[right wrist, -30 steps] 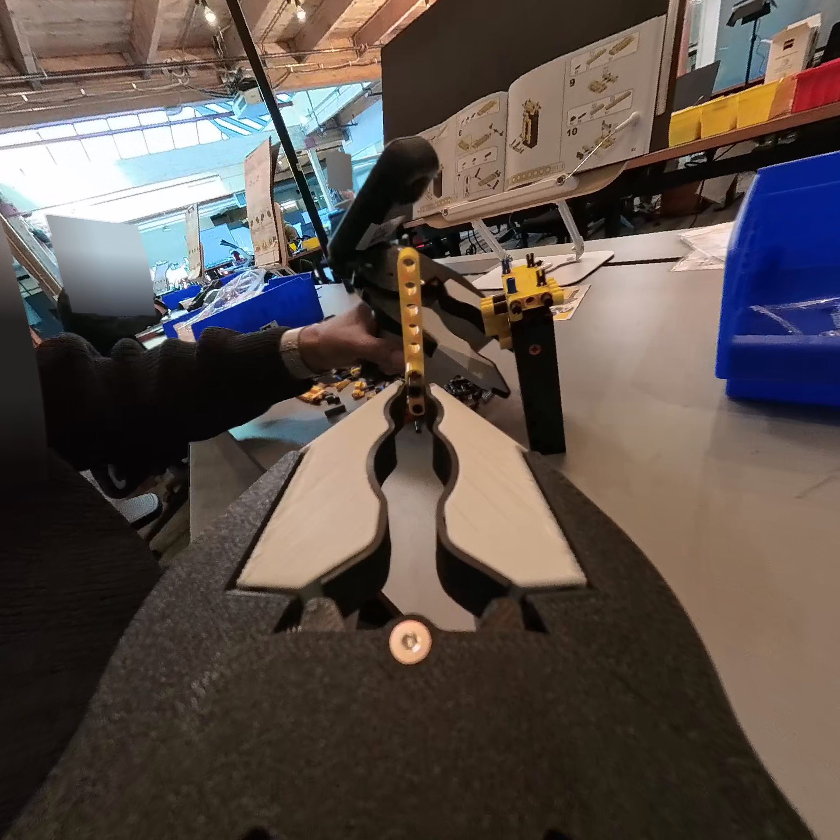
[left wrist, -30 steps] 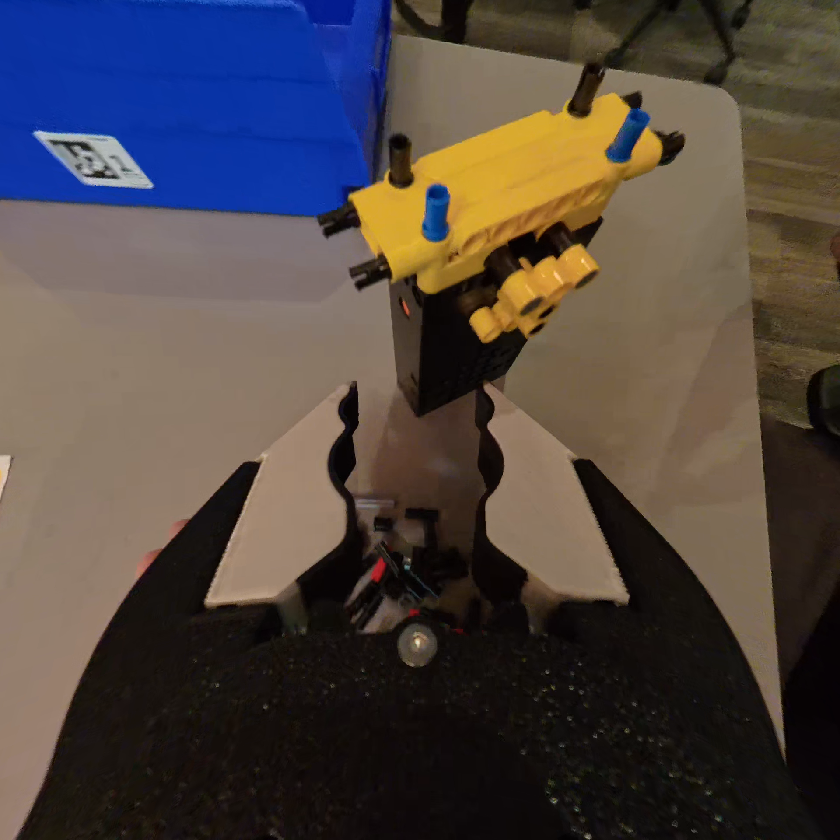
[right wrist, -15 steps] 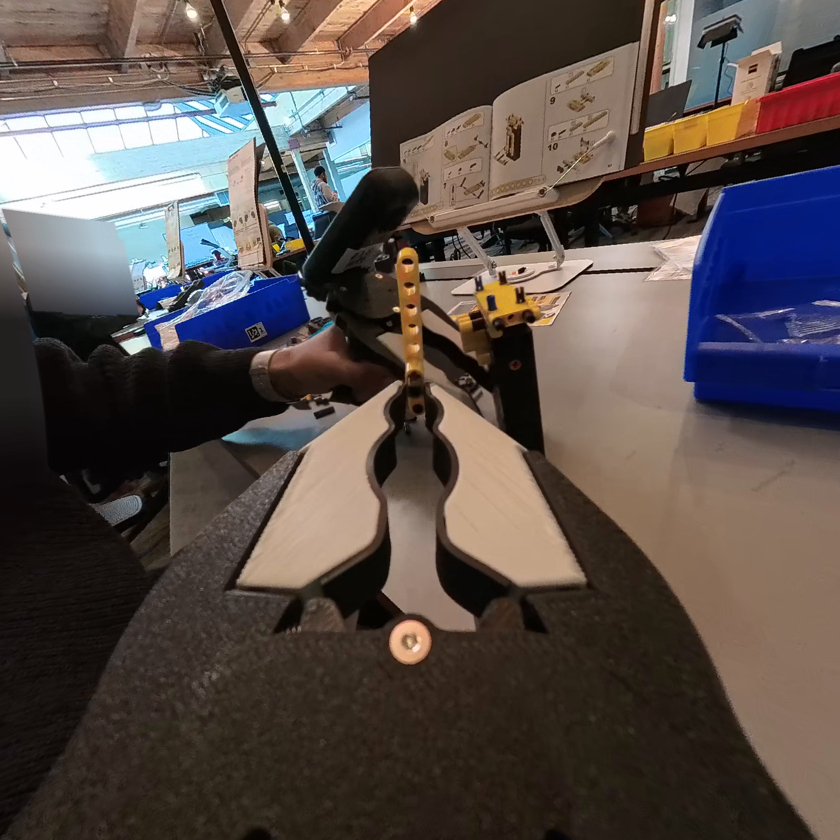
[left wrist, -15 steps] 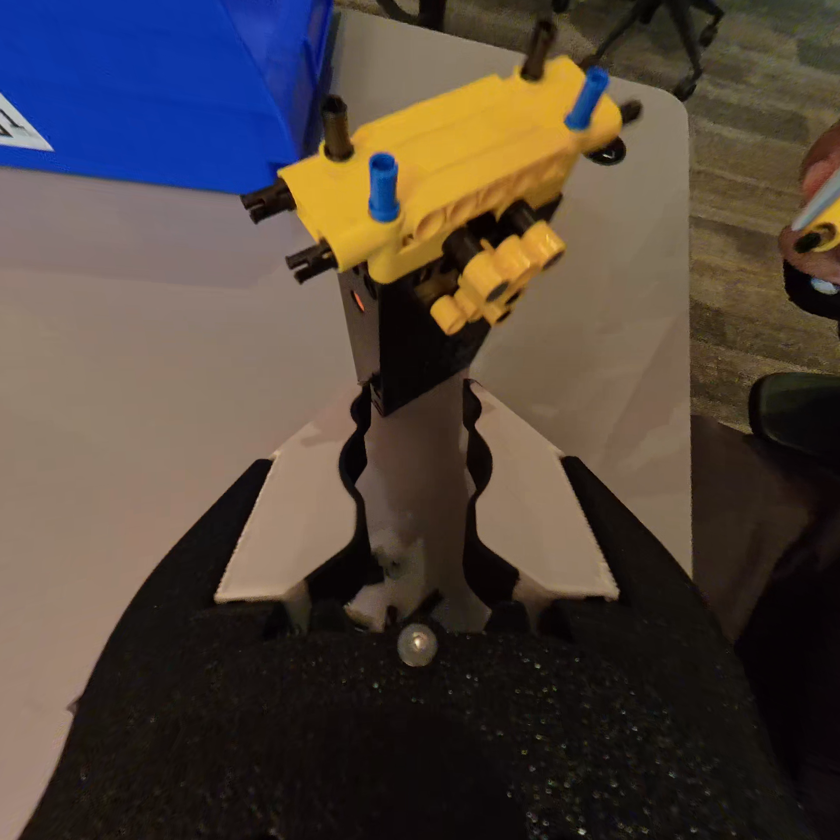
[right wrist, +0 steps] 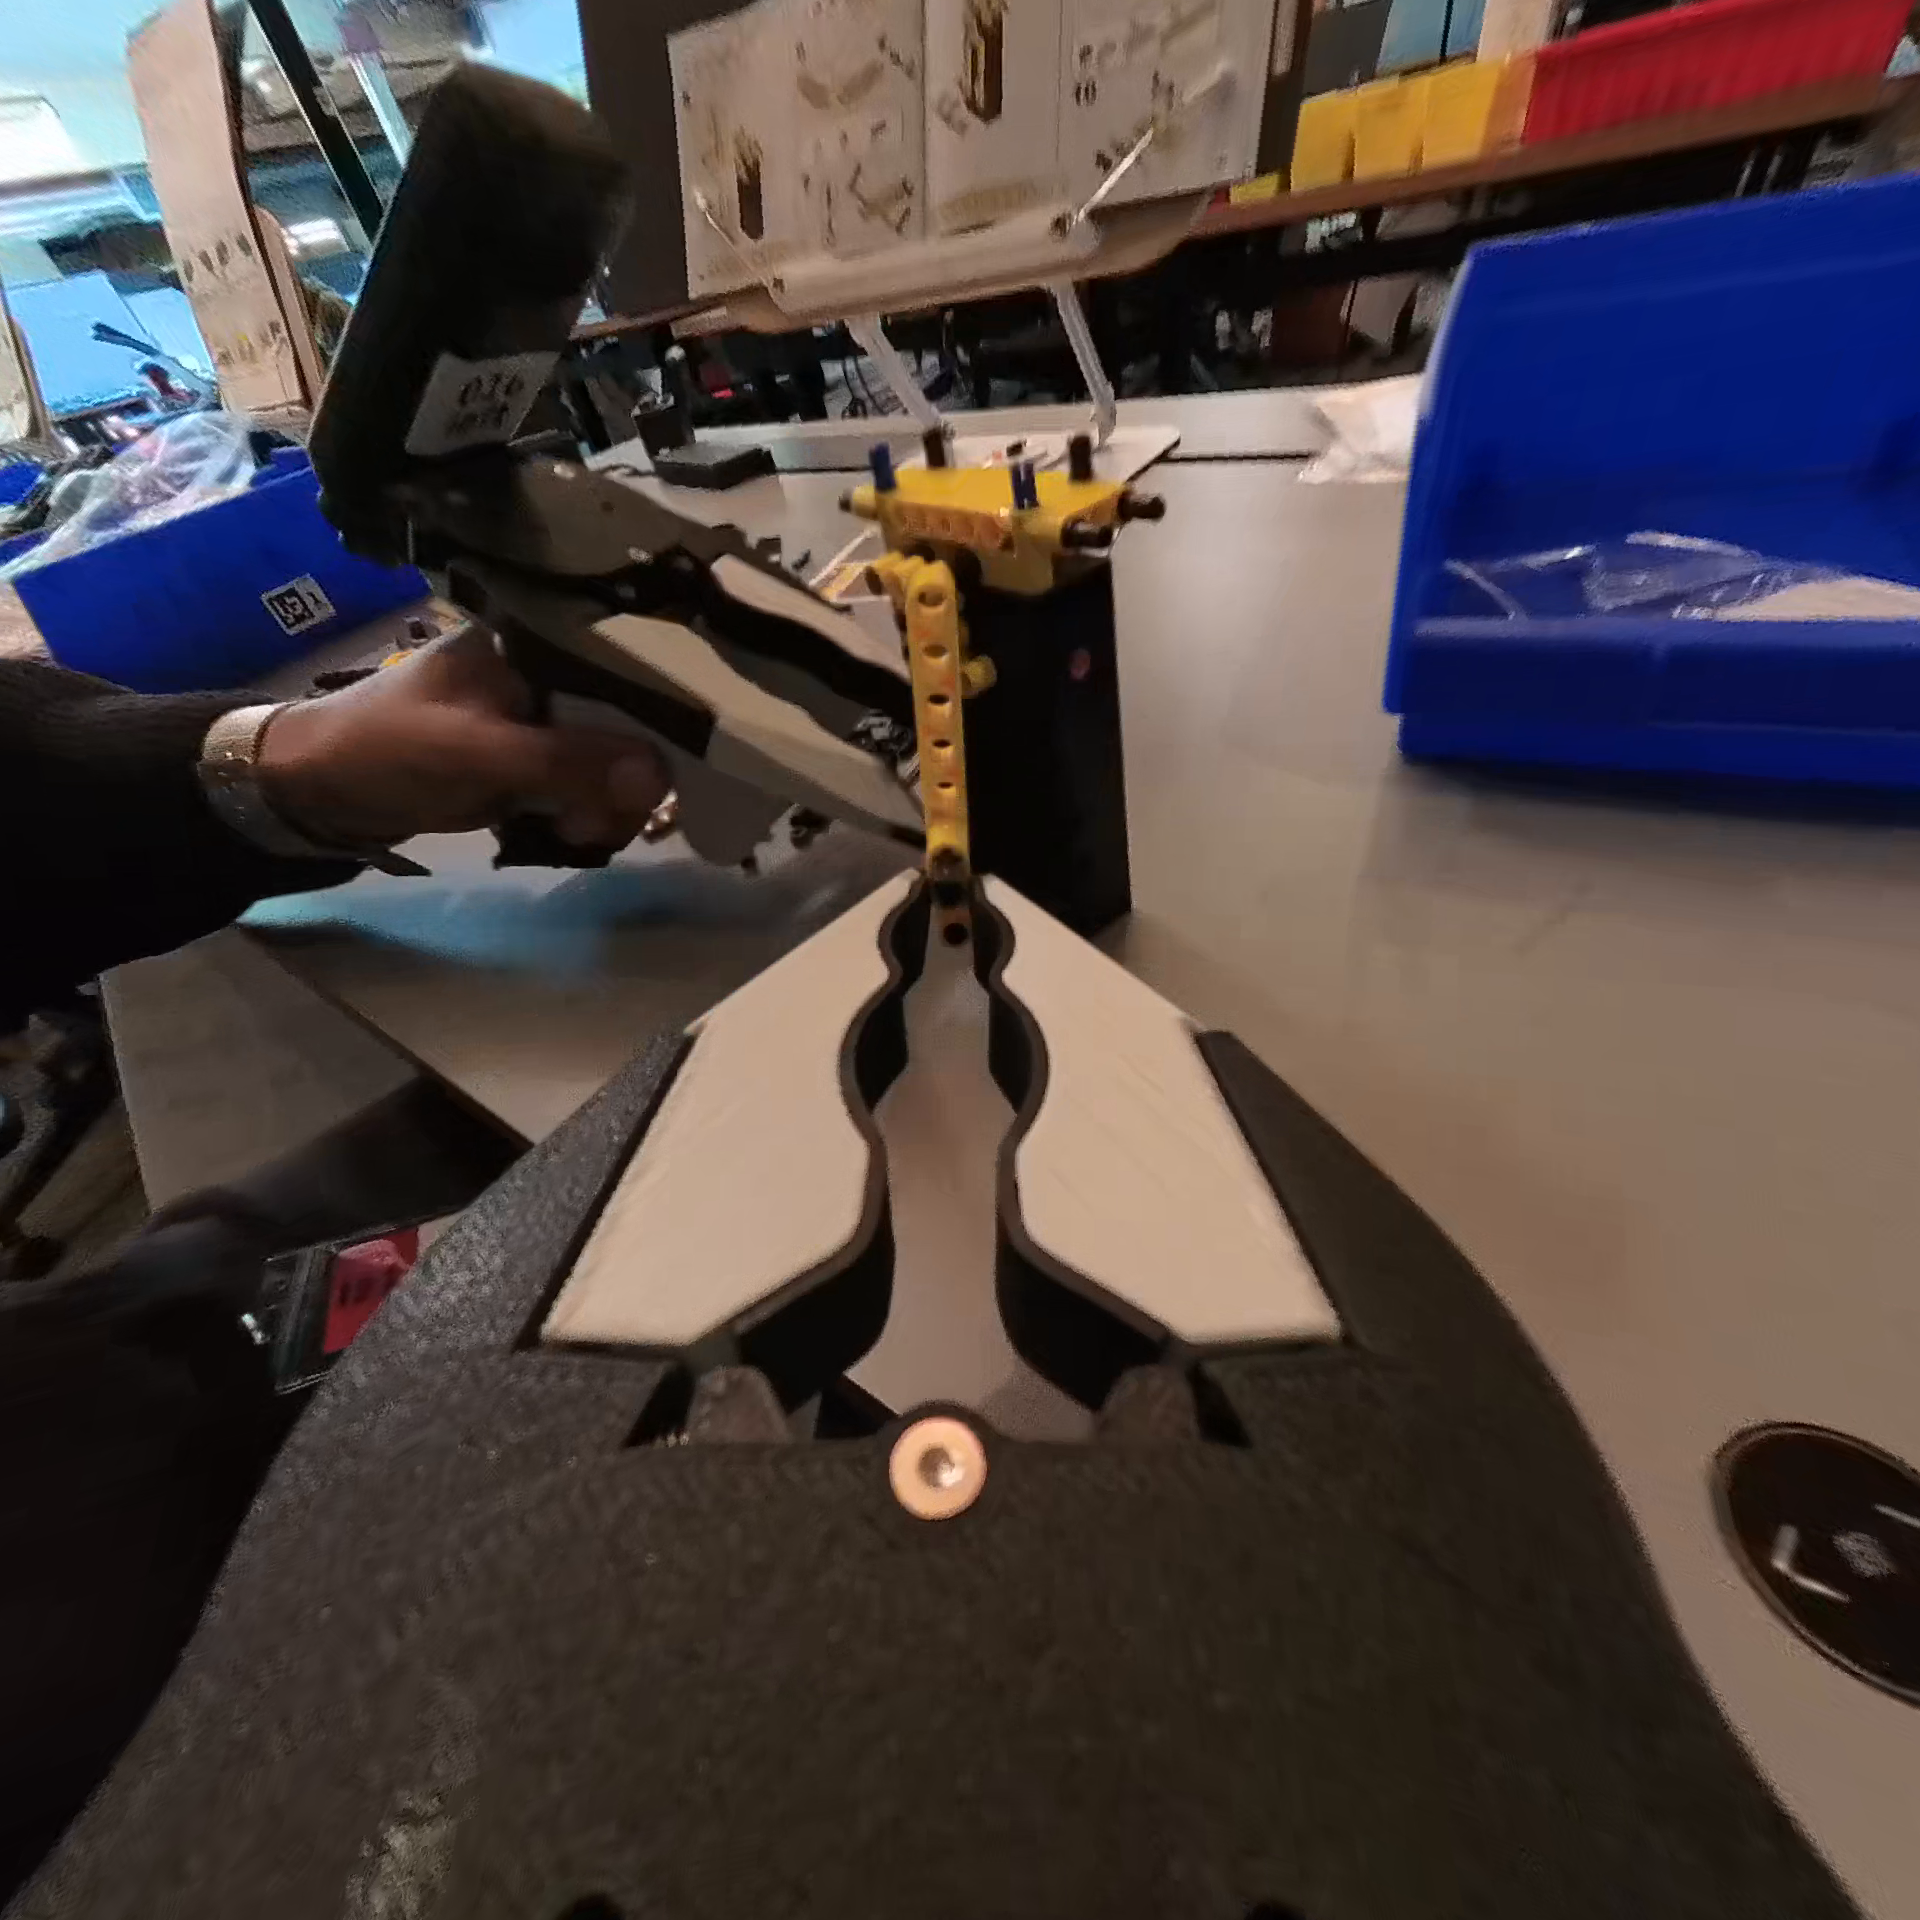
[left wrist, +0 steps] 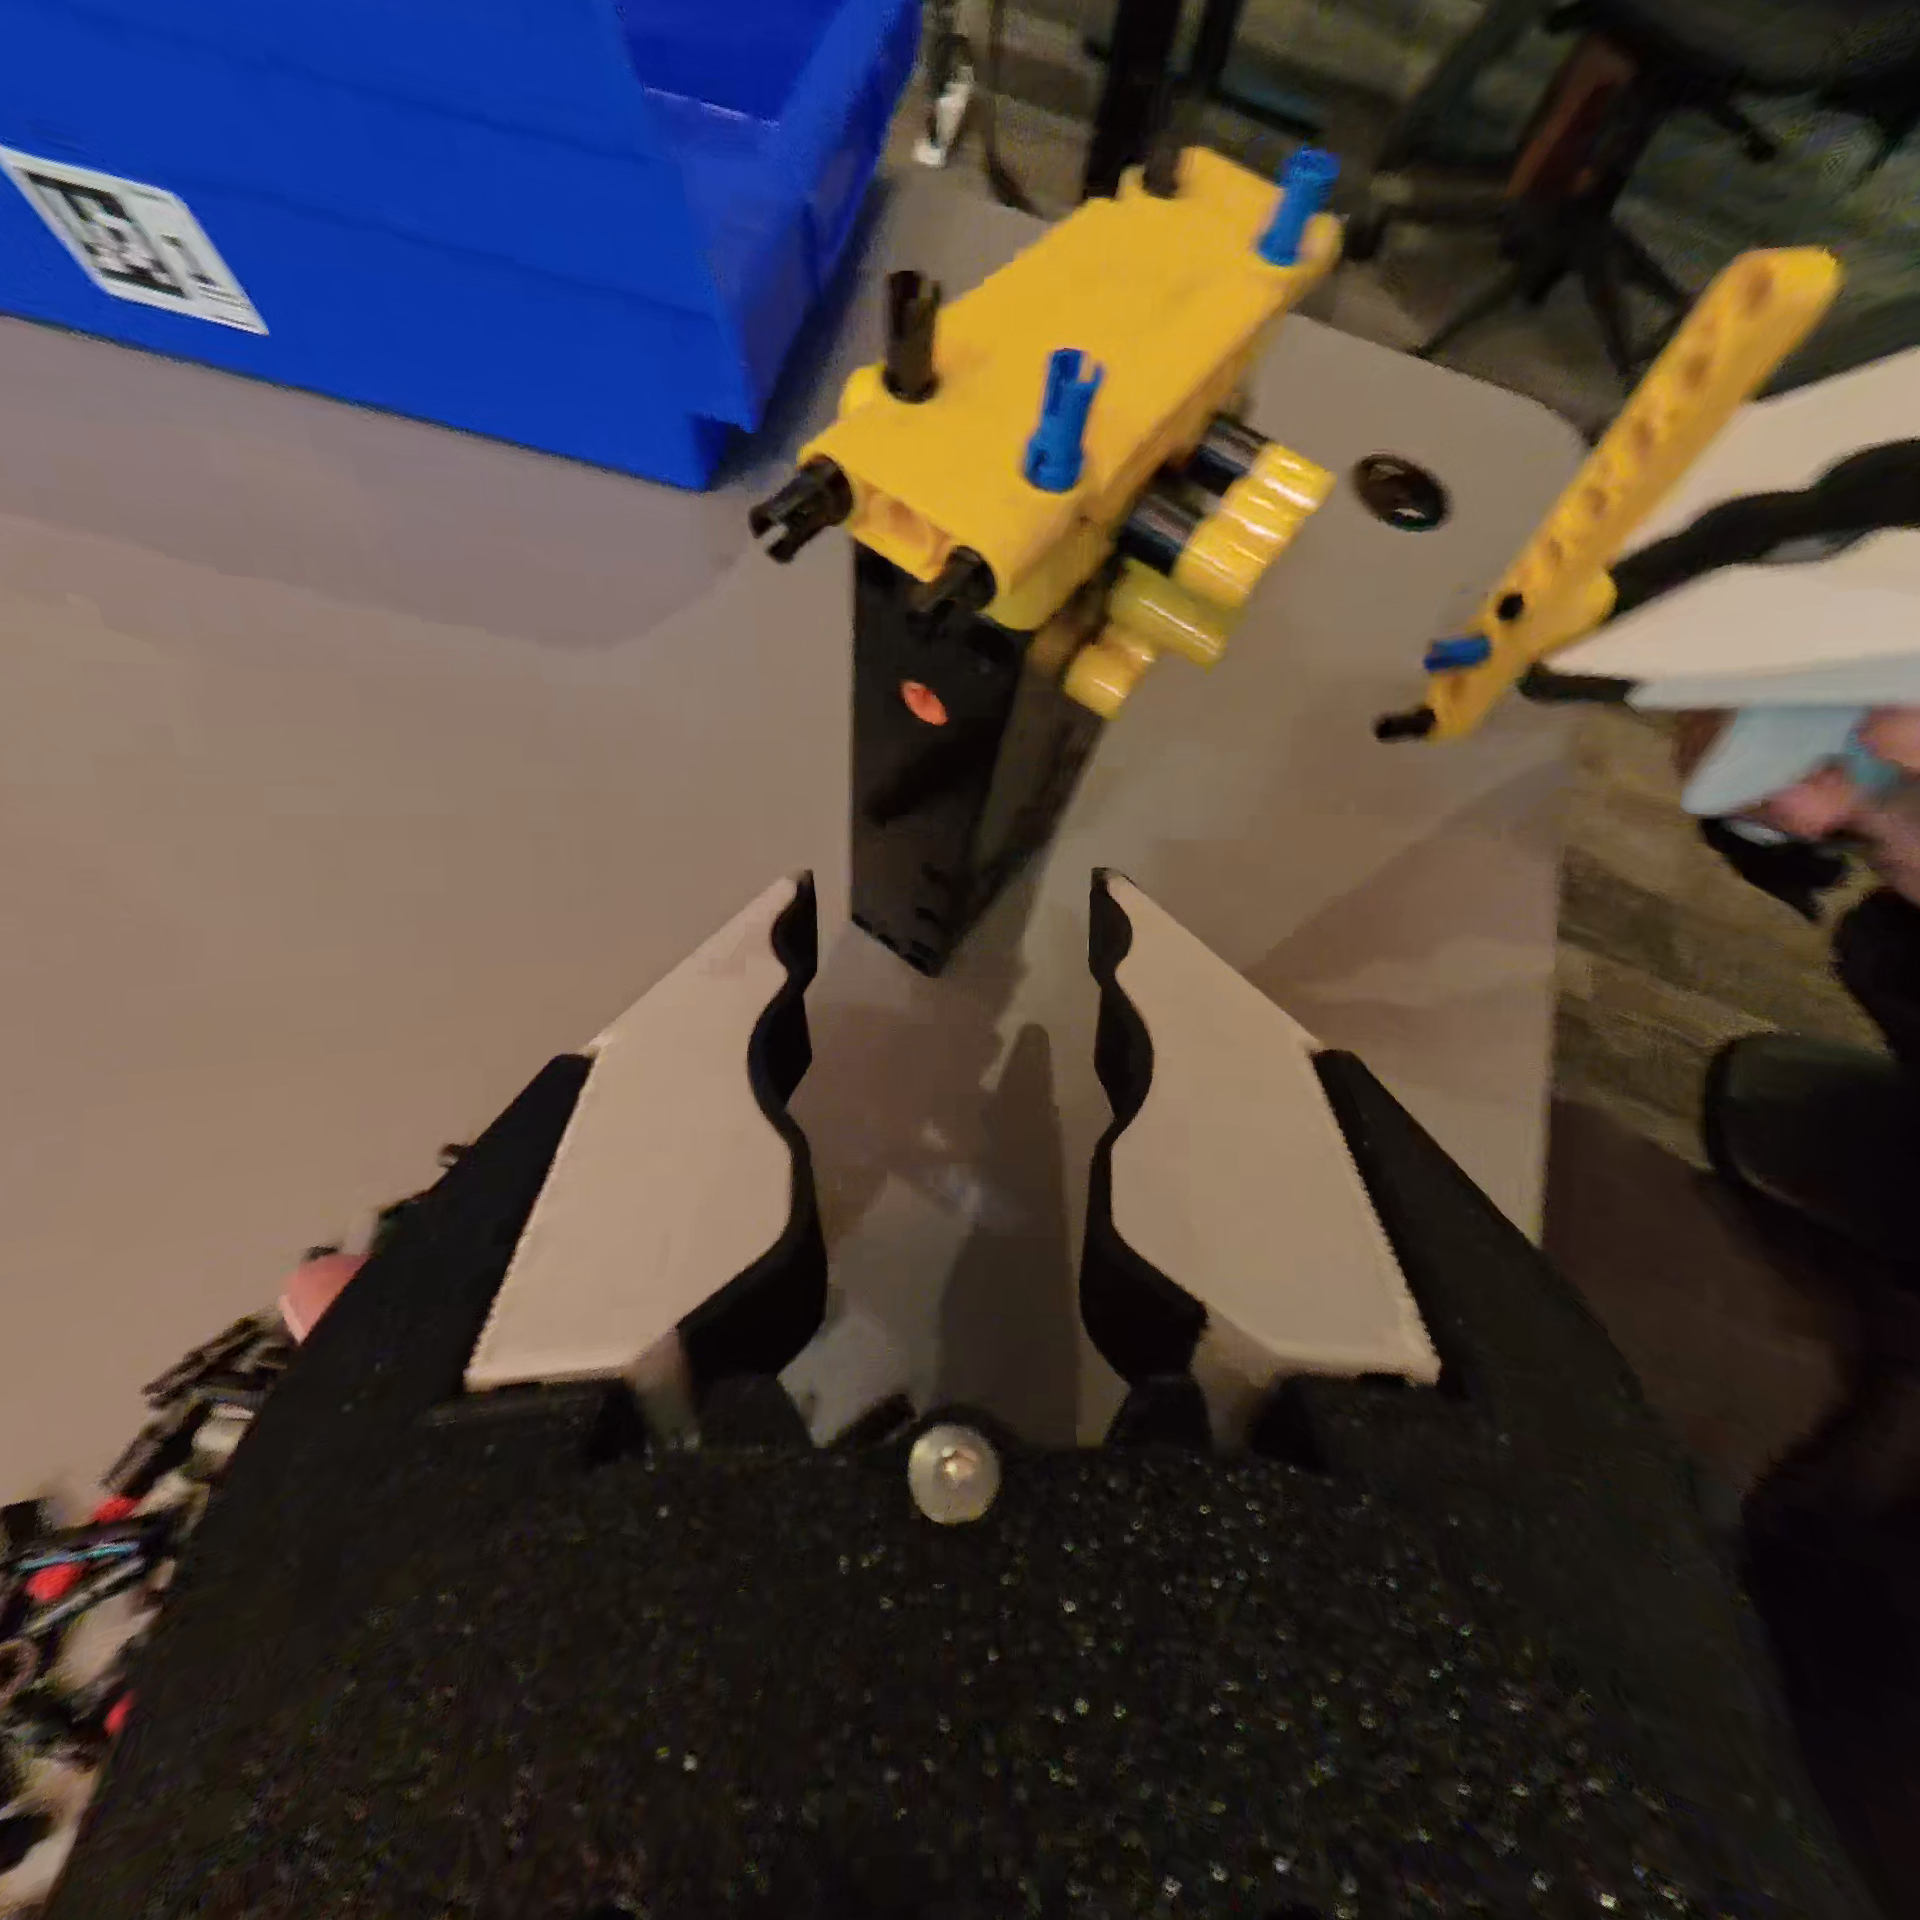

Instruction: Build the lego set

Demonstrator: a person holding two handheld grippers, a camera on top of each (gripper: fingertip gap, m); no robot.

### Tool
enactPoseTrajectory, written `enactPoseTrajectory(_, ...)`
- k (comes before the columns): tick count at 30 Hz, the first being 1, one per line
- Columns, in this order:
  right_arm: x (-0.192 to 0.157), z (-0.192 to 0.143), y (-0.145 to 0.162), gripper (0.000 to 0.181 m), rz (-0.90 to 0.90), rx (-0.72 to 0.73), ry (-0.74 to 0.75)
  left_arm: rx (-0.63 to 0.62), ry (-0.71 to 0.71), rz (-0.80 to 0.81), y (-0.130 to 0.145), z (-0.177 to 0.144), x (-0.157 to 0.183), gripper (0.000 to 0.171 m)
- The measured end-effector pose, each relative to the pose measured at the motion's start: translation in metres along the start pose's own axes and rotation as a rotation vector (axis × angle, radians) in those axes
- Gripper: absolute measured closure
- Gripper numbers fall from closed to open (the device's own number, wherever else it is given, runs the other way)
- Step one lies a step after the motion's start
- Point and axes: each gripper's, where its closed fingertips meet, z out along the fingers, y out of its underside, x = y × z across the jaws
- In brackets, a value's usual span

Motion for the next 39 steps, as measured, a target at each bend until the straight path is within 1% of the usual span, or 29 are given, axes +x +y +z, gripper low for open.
enactPoseTrajectory(1, -0.001, 0.004, 0.003, 0.174, 0.017, -0.012, 0.0, -0.011, -0.019, 0.011, 0.0, 0.004, -0.004, 0.119)
enactPoseTrajectory(6, -0.004, 0.017, 0.017, 0.174, 0.092, -0.06, -0.022, -0.026, -0.002, 0.069, -0.003, 0.014, -0.004, 0.117)
enactPoseTrajectory(7, -0.004, 0.018, 0.018, 0.174, 0.098, -0.058, -0.022, -0.035, 0.04, 0.092, -0.002, 0.015, 0.003, 0.117)
enactPoseTrajectory(8, -0.002, 0.018, 0.019, 0.174, 0.103, -0.059, -0.018, -0.05, 0.074, 0.107, 0.001, 0.016, 0.01, 0.112)
enactPoseTrajectory(12, 0.008, 0.019, 0.025, 0.174, 0.091, -0.071, 0.023, -0.106, 0.118, 0.114, 0.015, 0.014, 0.025, 0.114)
enactPoseTrajectory(16, 0.02, 0.018, 0.033, 0.174, 0.104, -0.084, 0.062, -0.103, 0.036, 0.106, 0.019, 0.018, 0.017, 0.113)
enactPoseTrajectory(19, 0.024, 0.017, 0.034, 0.174, 0.12, -0.073, 0.059, -0.087, -0.073, 0.06, 0.012, 0.022, -0.001, 0.111)
enactPoseTrajectory(20, 0.024, 0.016, 0.034, 0.174, 0.121, -0.067, 0.056, -0.076, -0.086, 0.048, 0.009, 0.024, -0.003, 0.11)
enactPoseTrajectory(22, 0.024, 0.016, 0.034, 0.174, 0.109, -0.065, 0.056, -0.063, -0.086, 0.029, 0.005, 0.026, -0.004, 0.111)
enactPoseTrajectory(26, 0.026, 0.015, 0.036, 0.174, 0.088, -0.056, 0.06, -0.078, -0.01, 0.01, 0.006, 0.03, 0.006, 0.111)
enactPoseTrajectory(30, 0.025, 0.013, 0.032, 0.174, 0.089, -0.015, 0.044, -0.077, 0.007, -0.057, 0.006, 0.031, 0.006, 0.112)
enactPoseTrajectory(32, 0.022, 0.011, 0.027, 0.174, 0.109, 0.01, 0.013, -0.08, -0.005, -0.067, 0.007, 0.032, 0.003, 0.112)
enactPoseTrajectory(35, 0.015, 0.005, 0.014, 0.174, 0.154, 0.054, -0.046, -0.09, -0.008, -0.06, 0.008, 0.032, 0.003, 0.112)
enactPoseTrajectory(37, 0.018, -0.001, 0.006, 0.174, 0.138, 0.077, -0.029, -0.1, -0.009, -0.046, 0.009, 0.033, 0.004, 0.112)
enactPoseTrajectory(39, 0.021, -0.006, -0.002, 0.174, 0.116, 0.102, -0.008, -0.119, -0.017, 0.008, 0.012, 0.032, 0.003, 0.112)
